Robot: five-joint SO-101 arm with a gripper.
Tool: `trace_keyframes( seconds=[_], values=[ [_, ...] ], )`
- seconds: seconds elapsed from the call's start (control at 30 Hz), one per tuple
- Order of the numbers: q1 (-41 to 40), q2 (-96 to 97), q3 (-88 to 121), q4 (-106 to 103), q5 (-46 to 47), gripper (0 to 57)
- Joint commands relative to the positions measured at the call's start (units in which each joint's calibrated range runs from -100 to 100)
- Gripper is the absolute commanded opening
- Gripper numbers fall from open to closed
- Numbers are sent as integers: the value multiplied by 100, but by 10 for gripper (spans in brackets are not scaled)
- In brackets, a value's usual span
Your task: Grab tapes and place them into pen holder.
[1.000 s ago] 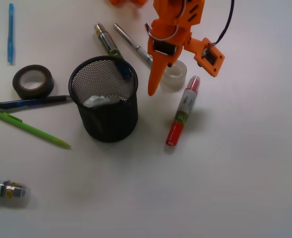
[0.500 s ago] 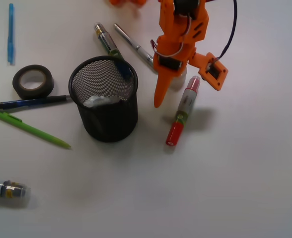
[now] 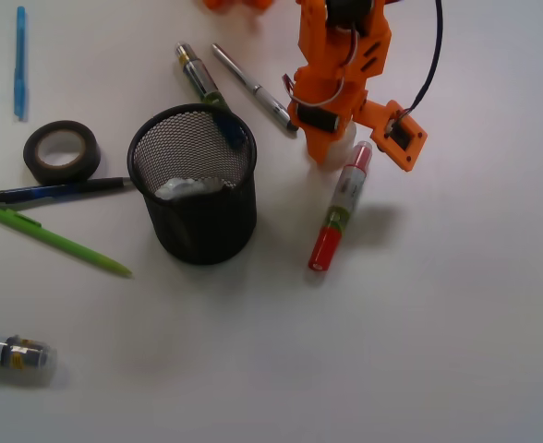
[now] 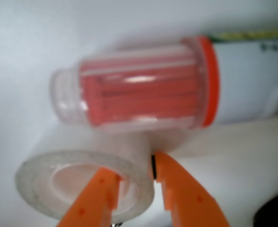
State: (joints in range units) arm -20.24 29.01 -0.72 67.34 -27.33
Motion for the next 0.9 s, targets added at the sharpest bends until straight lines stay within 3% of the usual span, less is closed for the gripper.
trace_keyframes(
  seconds=[0.0,0.23,0.43,0.6,0.87],
  values=[
    [-36,-440,-73,326,20,2],
    [158,-2752,-82,755,410,2],
    [569,-4520,-118,-330,1333,2],
    [1272,-4690,262,-1931,1895,2],
    [2214,-4027,1095,-3349,1929,2]
  ],
)
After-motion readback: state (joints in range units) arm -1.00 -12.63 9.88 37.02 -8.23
